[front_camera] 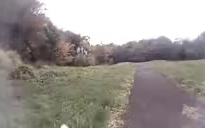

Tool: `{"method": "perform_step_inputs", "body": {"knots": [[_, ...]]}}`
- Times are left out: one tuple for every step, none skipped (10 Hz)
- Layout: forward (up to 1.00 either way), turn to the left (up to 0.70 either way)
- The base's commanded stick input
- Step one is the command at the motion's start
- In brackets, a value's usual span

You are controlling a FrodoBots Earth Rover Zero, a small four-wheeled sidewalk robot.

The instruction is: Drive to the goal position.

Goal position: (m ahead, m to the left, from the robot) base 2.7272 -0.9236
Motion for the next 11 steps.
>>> {"method": "perform_step_inputs", "body": {"knots": [[1.0,-0.4],[1.0,-0.37],[1.0,-0.34],[1.0,-0.13],[1.0,-0.05],[1.0,0.0],[1.0,0.0],[1.0,0.0],[1.0,0.0],[1.0,0.0],[1.0,0.0]]}}
